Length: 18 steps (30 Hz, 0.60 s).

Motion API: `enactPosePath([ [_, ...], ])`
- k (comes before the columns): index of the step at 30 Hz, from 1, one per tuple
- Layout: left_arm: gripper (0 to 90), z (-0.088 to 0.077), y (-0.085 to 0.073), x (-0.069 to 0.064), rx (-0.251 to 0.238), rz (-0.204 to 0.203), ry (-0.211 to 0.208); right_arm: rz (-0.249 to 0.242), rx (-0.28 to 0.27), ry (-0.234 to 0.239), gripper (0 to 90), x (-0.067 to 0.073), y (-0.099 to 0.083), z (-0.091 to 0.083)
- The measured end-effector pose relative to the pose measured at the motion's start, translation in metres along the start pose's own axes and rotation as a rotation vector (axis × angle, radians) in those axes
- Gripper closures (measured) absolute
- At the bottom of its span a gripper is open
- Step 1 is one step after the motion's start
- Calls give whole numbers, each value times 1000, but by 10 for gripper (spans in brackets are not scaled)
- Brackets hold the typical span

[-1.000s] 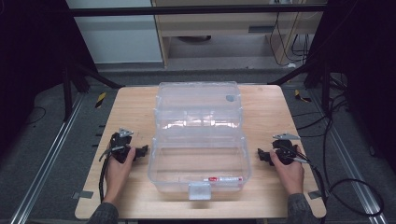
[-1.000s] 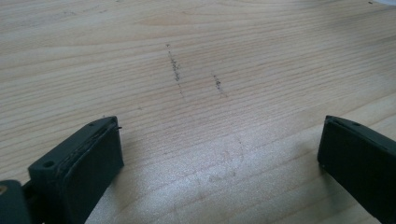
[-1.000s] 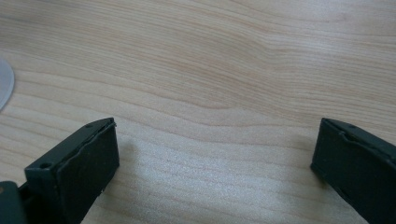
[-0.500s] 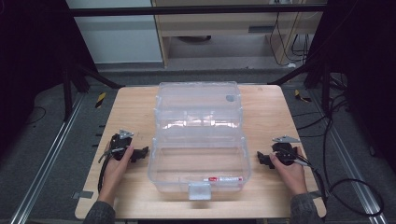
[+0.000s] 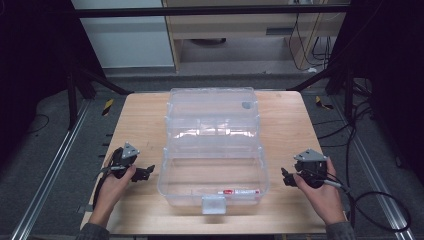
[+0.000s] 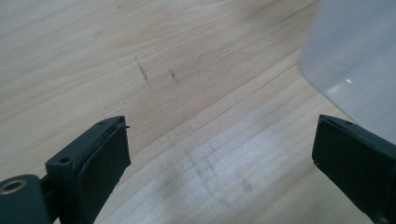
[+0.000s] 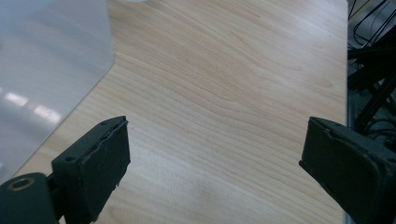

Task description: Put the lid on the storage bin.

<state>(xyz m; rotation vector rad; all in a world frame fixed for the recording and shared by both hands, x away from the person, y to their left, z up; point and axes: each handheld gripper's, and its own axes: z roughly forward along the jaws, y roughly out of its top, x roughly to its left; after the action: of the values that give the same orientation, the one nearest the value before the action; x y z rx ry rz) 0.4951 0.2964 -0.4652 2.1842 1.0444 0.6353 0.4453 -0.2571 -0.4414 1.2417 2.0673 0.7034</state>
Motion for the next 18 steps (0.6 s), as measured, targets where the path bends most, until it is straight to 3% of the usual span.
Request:
enactPosePath([
  [6,32,-35,15,-7,-23,56,-38,-43,15,14,82,-5,23,-19],
  [8,33,-42,19,-8,-25,85,-46,-54,4,51,97,-7,33,-22],
  [10,33,-47,22,-8,-26,114,-37,-65,-2,108,88,-9,44,-24],
  [18,31,-57,30,-6,-44,165,-31,-173,-39,141,179,-13,88,-37],
])
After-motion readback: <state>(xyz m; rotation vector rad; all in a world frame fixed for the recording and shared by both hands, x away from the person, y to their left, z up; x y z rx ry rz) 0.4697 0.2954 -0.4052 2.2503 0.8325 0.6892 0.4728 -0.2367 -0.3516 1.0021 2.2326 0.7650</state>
